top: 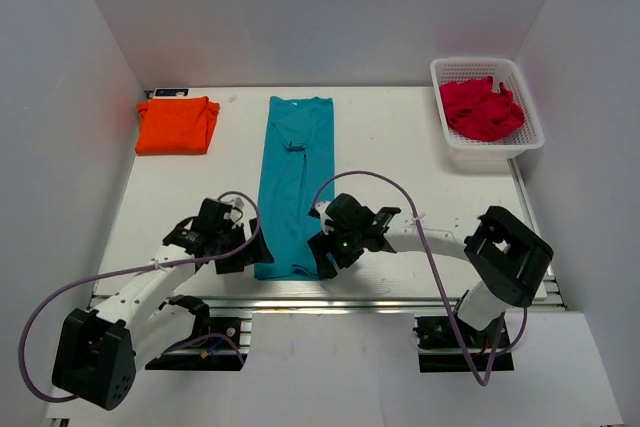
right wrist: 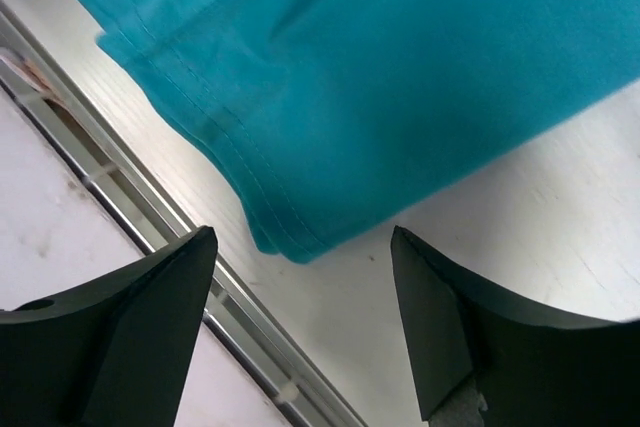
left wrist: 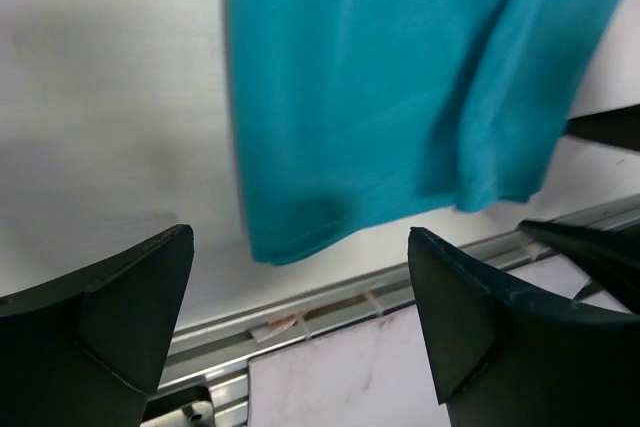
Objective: Fold and stack the t-shirts
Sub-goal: Grab the bottom of the folded rectangular tshirt with both arms
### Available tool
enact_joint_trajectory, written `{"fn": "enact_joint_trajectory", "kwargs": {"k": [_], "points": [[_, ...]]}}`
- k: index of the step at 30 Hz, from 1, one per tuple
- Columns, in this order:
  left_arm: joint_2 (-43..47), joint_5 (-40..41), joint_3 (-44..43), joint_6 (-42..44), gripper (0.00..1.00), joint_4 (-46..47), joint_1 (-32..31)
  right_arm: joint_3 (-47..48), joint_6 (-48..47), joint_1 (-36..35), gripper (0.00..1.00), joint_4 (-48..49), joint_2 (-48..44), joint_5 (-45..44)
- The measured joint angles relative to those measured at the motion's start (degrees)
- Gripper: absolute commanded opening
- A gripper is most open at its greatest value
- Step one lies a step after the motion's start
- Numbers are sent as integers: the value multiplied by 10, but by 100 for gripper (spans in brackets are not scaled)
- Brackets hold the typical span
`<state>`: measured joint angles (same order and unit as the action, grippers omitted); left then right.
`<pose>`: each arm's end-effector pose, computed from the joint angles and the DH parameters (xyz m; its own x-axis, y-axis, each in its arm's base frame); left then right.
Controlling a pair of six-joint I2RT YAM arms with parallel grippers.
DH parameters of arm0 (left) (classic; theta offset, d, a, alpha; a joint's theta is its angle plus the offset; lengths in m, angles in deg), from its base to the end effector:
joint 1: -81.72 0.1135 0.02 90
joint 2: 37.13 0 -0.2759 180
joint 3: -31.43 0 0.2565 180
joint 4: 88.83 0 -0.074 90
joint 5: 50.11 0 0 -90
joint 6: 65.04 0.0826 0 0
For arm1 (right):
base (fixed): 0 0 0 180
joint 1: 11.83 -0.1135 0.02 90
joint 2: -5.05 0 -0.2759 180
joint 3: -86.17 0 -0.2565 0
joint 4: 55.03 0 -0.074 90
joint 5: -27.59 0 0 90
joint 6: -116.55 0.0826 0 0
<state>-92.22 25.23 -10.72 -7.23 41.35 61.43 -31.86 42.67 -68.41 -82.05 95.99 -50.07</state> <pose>0.1640 -0.0829 0.1455 -0.9423 -0.2011 -0.2675 -0.0684 0.8982 -0.4343 0.1700 0.2897 0.1369 -0.6833 -0.5430 -0.4882 -0.7198 0.6131 0.3255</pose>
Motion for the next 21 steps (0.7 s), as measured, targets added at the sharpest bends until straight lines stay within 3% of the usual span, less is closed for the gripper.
{"fn": "enact_joint_trajectory", "kwargs": {"k": [4,5,7,8,9,13,15,17,21], "points": [[-8,-15,39,-12,82,3,-5,-3,16,0,71,21,8,10],[-10,-17,40,-17,73,3,-7,-3,19,0,67,26,10,12],[-12,-17,43,-22,65,9,-10,-3,23,0,60,33,14,15],[-14,-18,45,-25,56,11,-12,-3,25,0,42,34,16,16],[-14,-19,49,-28,50,14,-13,-3,25,0,33,34,17,15],[-23,-26,61,-34,29,21,-17,-5,31,0,11,34,26,16],[-26,-30,62,-38,13,21,-19,-5,31,0,0,32,29,16],[-26,-35,63,-38,0,23,-20,-5,33,0,0,31,30,17],[-23,-49,64,-36,0,34,-20,-6,33,0,0,31,30,17]]}}
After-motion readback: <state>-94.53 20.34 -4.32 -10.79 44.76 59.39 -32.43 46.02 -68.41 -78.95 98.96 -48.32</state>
